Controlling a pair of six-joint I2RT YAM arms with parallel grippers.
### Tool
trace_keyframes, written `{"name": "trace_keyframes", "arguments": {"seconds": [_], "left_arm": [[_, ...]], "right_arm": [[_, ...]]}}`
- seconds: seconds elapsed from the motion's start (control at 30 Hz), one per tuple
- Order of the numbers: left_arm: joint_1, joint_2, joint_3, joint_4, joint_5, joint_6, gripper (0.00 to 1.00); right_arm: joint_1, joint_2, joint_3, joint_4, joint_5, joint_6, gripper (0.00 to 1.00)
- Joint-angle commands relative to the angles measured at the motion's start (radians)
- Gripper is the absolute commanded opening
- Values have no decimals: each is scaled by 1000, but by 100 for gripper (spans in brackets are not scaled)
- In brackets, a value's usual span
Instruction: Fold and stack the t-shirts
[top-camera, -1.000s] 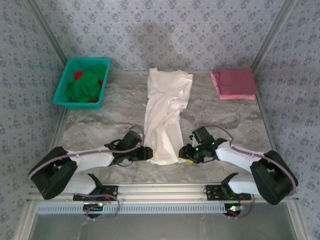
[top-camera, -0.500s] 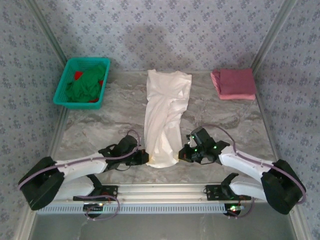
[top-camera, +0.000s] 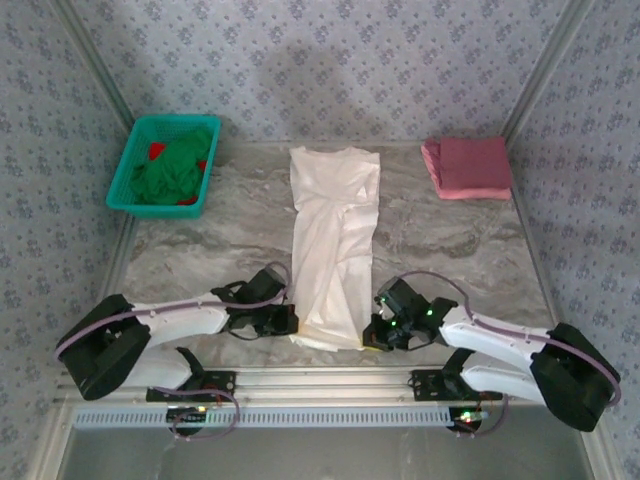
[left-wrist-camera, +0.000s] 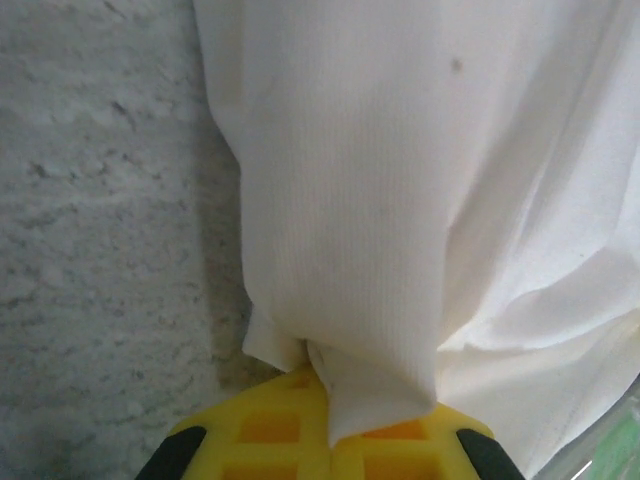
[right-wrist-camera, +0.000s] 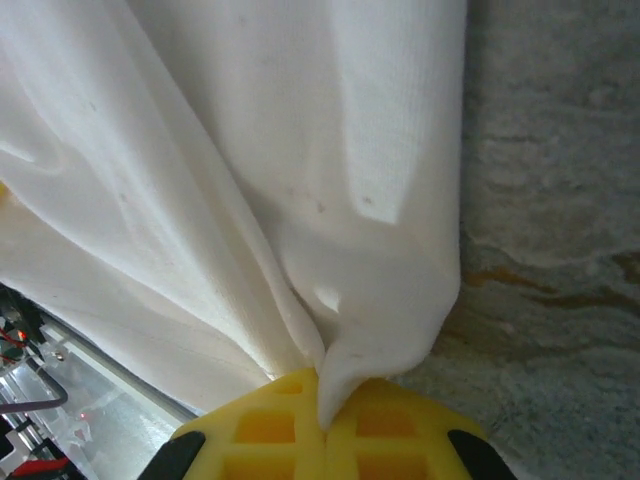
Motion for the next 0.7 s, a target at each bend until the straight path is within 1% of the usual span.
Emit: {"name": "trace_keyframes", "arguments": {"seconds": [0.0,0.03,0.1,0.17,0.27,0.4,0.47,0.6,0.67], "left_arm": [[-5,-35,98,-193,4,52,0],[-1,-43,126,-215,2,55,0],[35,-47,185,-262,19,66,0],[96,-33,242,-300,61,67,0],[188,16,341,-321,136,86,0],[297,151,544,-429,195,204,0],[334,218,655,-480,207,261,0],[389,393,874,-574,246,367,0],[406,469,950,-591,249,384,0]], "right_arm": [[-1,-41,107,-94,31,5,0],[-12,-48,129,-100,27,8,0],[-60,-54,184,-109,3,7,0],[-114,-40,245,-132,-19,-24,0],[-210,20,363,-190,-44,-93,0],[-330,149,507,-224,-66,-181,0],[-362,218,580,-239,-58,-225,0],[-423,364,706,-246,-58,-277,0],[-445,427,758,-245,-52,-284,0]]}}
